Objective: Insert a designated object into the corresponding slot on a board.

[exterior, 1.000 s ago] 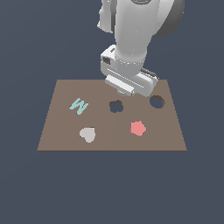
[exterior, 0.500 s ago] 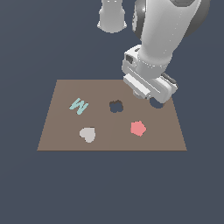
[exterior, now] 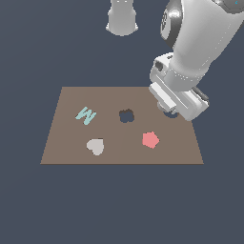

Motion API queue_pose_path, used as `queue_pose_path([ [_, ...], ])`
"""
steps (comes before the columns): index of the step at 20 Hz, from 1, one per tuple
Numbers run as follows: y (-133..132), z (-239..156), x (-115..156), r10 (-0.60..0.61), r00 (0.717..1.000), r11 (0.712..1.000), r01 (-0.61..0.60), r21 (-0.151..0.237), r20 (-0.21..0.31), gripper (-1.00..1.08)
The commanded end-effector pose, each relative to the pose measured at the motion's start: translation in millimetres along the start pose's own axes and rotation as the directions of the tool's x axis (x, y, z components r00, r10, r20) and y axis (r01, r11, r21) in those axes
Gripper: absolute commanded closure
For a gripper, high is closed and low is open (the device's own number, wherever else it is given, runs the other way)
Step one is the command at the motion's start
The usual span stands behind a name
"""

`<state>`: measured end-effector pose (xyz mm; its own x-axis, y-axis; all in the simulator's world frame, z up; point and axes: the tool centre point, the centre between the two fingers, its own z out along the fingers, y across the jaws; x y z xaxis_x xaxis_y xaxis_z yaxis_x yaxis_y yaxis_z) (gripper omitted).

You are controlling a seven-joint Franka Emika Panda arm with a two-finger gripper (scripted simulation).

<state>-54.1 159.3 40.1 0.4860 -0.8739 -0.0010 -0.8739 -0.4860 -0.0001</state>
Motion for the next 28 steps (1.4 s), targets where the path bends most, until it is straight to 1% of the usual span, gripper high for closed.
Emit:
queue_pose_path([
  [1, -8.1, -0.4, -3.8, 0.038, 0.999, 0.999, -0.038, 0.0, 0.0, 1.08],
  [10, -24.7, -0.6, -10.3, 0.109, 0.994, 0.994, -0.109, 0.0, 0.0, 1.08],
  [17, -25.4, 0.1, -10.2, 0.112, 0.994, 0.994, -0.112, 0.0, 0.0, 1.08],
  [23, -25.8, 9.6, -9.9, 0.113, 0.994, 0.994, -0.113, 0.0, 0.0, 1.08],
  [24, -25.8, 9.6, -9.9, 0.113, 0.994, 0.994, -0.113, 0.0, 0.0, -0.92],
  [28, -25.8, 9.6, -9.9, 0.113, 0.994, 0.994, -0.113, 0.0, 0.0, -0.92],
])
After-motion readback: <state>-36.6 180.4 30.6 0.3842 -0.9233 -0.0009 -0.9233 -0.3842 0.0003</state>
